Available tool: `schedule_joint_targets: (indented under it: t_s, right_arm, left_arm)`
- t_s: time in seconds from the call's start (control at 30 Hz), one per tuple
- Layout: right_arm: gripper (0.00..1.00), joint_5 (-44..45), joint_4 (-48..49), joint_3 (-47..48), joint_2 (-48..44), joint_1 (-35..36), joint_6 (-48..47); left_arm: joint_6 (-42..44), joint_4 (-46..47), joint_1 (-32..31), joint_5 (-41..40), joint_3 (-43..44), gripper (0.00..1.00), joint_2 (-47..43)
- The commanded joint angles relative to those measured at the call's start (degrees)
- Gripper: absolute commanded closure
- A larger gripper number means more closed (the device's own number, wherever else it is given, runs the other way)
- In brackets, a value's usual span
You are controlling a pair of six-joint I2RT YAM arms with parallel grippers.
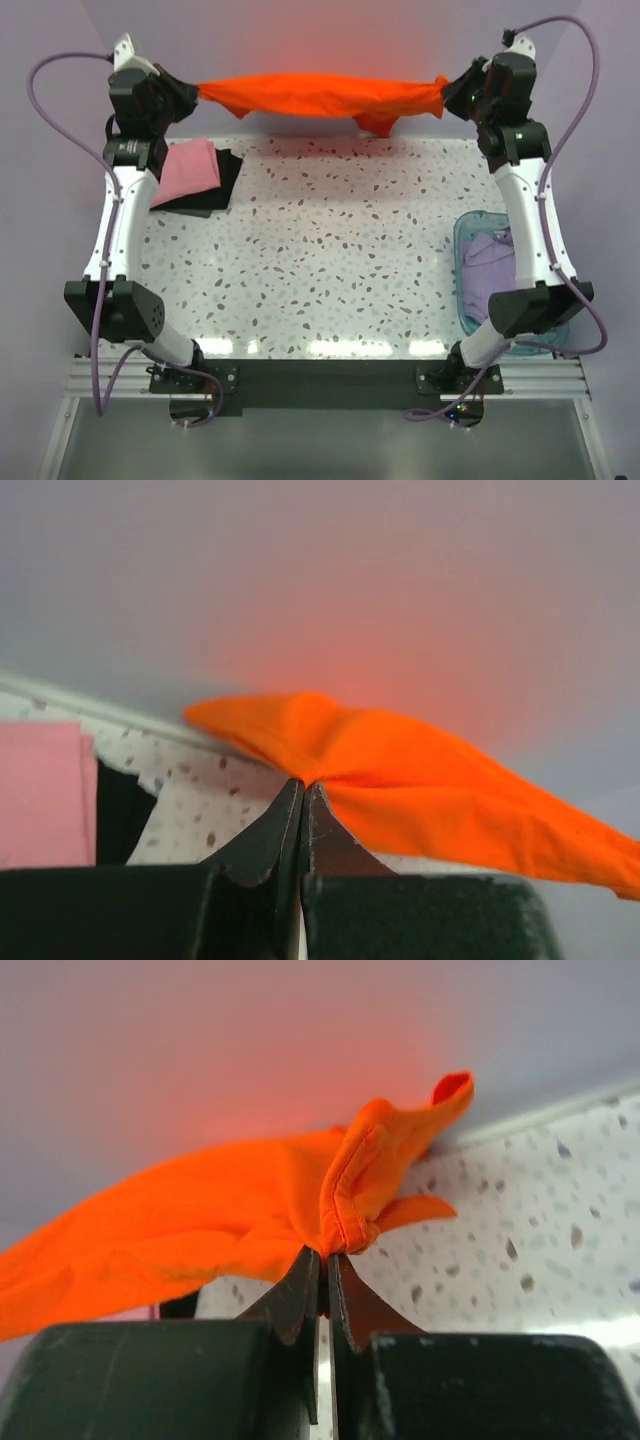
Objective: Fold and stack the t-shirts
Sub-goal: Flatten the tshirt out
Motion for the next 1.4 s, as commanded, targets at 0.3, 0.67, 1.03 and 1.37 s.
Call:
schedule_joint_targets:
  t_s: [0.3,0.67,1.03,1.37]
  right_arm:
    - [1.0,-3.8,3.3,-50.2,-13.8,-0.4,2.1]
    - [0.83,-0.1,0.4,-52.9,-5.0,-0.4,0.7]
    - [0.42,4.3,-1.5,-64.8,-20.9,0.4,2.1]
    - [0.57,7.2,3.5,-72.0,-17.0,2.2,3.9]
  left_arm:
    - [-3.1,8.6,0.6,-3.9,-54.0,1.0,-17.6]
    - [-3.0,6.6,0.5,-2.0,-60.4,1.0,-13.2]
    - [-3.1,6.1,0.5,-1.2,-65.3,1.0,-16.5]
    - [-2.5,6.6,0.5,-1.0,-66.8,1.0,-16.9]
